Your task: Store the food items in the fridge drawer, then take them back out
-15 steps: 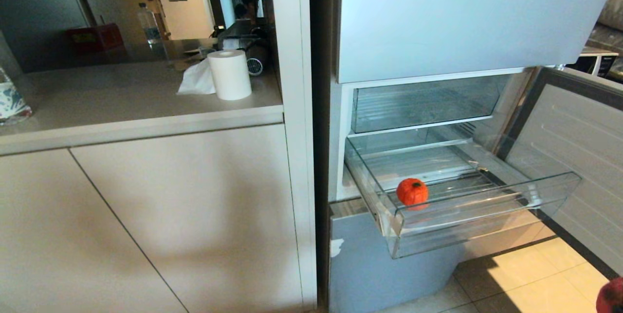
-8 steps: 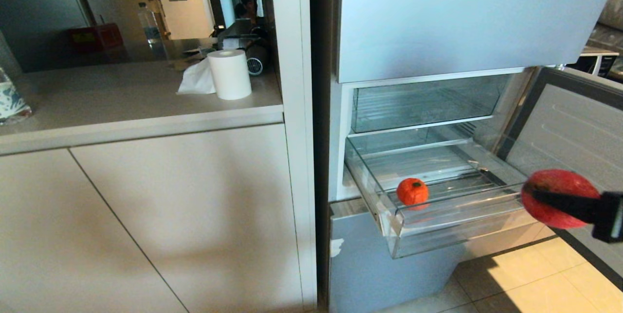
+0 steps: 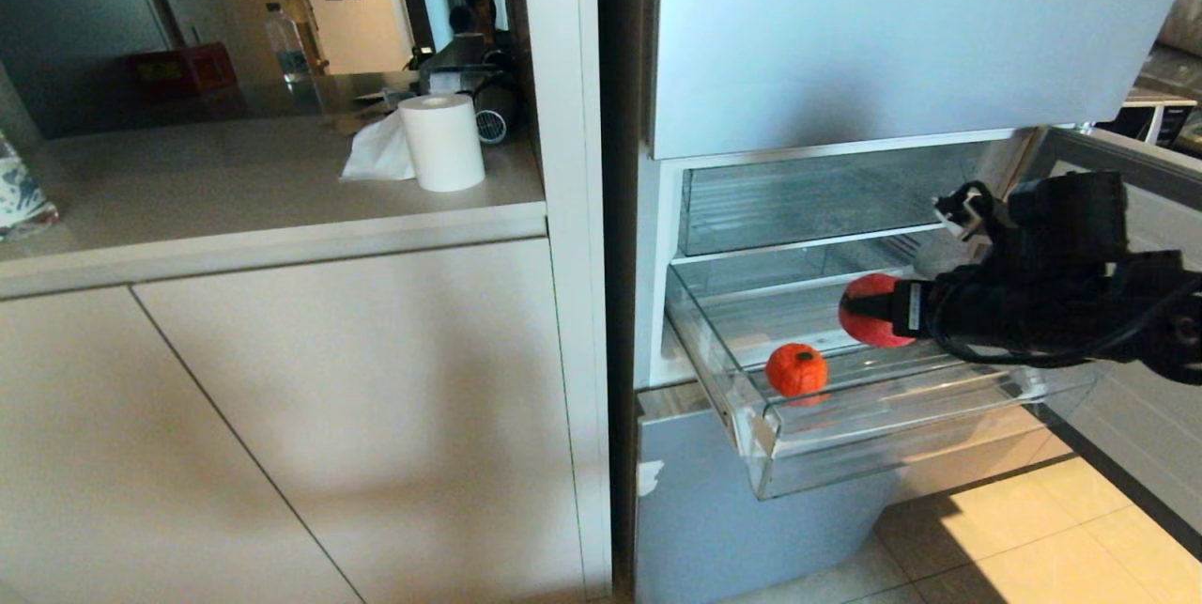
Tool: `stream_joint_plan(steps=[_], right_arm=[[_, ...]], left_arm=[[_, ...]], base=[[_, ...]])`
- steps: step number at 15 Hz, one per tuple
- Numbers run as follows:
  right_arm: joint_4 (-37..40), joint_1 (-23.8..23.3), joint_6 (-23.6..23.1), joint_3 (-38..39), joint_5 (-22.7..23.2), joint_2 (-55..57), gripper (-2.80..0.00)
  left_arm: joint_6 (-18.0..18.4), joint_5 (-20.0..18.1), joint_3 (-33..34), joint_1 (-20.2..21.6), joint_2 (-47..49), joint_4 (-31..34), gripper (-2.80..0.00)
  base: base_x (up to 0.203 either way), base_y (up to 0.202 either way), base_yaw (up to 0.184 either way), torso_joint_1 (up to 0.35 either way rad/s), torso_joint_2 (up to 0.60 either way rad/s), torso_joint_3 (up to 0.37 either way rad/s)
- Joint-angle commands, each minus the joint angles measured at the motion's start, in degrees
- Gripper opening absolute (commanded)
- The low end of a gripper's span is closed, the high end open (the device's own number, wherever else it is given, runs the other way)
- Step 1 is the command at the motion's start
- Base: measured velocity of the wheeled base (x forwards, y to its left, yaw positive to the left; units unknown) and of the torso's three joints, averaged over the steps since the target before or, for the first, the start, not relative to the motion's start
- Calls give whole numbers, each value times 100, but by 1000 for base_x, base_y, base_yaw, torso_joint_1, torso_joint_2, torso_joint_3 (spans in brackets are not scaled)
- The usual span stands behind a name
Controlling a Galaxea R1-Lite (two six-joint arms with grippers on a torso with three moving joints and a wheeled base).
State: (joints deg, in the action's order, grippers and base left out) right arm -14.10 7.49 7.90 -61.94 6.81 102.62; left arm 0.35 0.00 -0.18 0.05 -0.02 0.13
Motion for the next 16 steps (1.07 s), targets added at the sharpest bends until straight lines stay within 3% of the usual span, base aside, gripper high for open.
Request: stream_joint_plan(steps=[1,3,6,11,12,16], right_arm=[[-159,21,3,-644,-365,1062,-280],[-191,-9,1,-1053,-834,1450,-280],[-181,-61,-23,-1255,-1119,1809,-280],[-198,-295,-52,-1583,-1194,2203,-280],[-187,-321,-52,-1631,-1191,2243,0],[-203,-322,6,-1646,-1173,2257,0]], left_arm=[[0,0,1,4,2,4,-280],[0,0,1,4,2,-1,-280],[0,0,1,4,2,4,-280],[0,0,1,4,2,4,-280],[0,0,-7,4,2,4,-280],[0,0,1,4,2,4,-280]], base=[[0,0,0,0,0,0],[0,0,0,0,0,0],[0,0,0,0,0,0],[0,0,0,0,0,0],[0,0,0,0,0,0],[0,0,0,0,0,0]])
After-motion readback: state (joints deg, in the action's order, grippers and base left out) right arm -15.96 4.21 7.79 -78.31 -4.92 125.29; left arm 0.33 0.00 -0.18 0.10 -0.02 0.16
